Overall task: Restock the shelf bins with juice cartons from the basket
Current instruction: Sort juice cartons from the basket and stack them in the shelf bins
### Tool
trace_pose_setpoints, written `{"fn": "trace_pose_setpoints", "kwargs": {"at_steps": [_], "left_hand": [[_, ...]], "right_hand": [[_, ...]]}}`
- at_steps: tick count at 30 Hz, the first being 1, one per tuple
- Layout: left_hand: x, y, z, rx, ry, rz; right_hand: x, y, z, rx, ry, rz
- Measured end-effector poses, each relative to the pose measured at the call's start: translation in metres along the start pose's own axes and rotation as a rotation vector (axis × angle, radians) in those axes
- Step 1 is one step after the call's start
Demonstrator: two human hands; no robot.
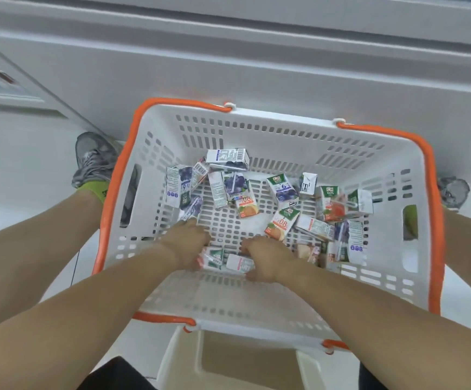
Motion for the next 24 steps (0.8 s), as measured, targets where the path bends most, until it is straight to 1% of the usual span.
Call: {"fn": "trace_pose_setpoints", "kwargs": {"at_steps": [2,4,6,8,10,14,16,17,20,24], "left_hand": [[0.002,-0.002,0.000,0.006,0.003,0.041],[0.001,-0.003,0.000,-0.007,-0.032,0.051],[0.000,-0.006,0.000,-0.041,-0.108,0.055],[-0.001,-0.008,-0.003,-0.121,-0.242,0.034],[-0.004,-0.011,-0.007,-0.187,-0.491,-0.008],[-0.024,-0.028,-0.007,-0.189,-1.141,-0.173],[-0.036,-0.038,-0.005,-0.162,-1.471,-0.222],[-0.043,-0.043,-0.005,-0.134,-1.589,-0.243],[-0.071,-0.062,-0.006,-0.004,-1.764,-0.284],[-0.126,-0.099,-0.001,0.240,-1.953,-0.277]], "right_hand": [[0.000,0.000,0.006,0.017,0.084,-0.010],[-0.003,-0.002,0.015,0.079,0.237,0.004],[-0.009,-0.005,0.025,0.168,0.428,-0.003],[-0.013,-0.009,0.034,0.246,0.619,-0.050],[-0.016,-0.014,0.040,0.295,0.740,-0.091],[-0.031,-0.029,0.039,0.303,0.923,-0.158],[-0.051,-0.038,0.033,0.273,0.949,-0.173],[-0.063,-0.043,0.029,0.253,0.948,-0.171],[-0.108,-0.064,0.016,0.201,0.910,-0.148],[-0.186,-0.109,-0.008,0.099,0.757,-0.134]]}}
Point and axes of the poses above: each hand's wrist, its own y-axis towards the middle knuckle, its own x-axis out of the palm, z = x × y, the point moved 1 cm from there along y, towards the middle knuckle, and after that the axes turned 1 degree about y, right-handed, at the moved point
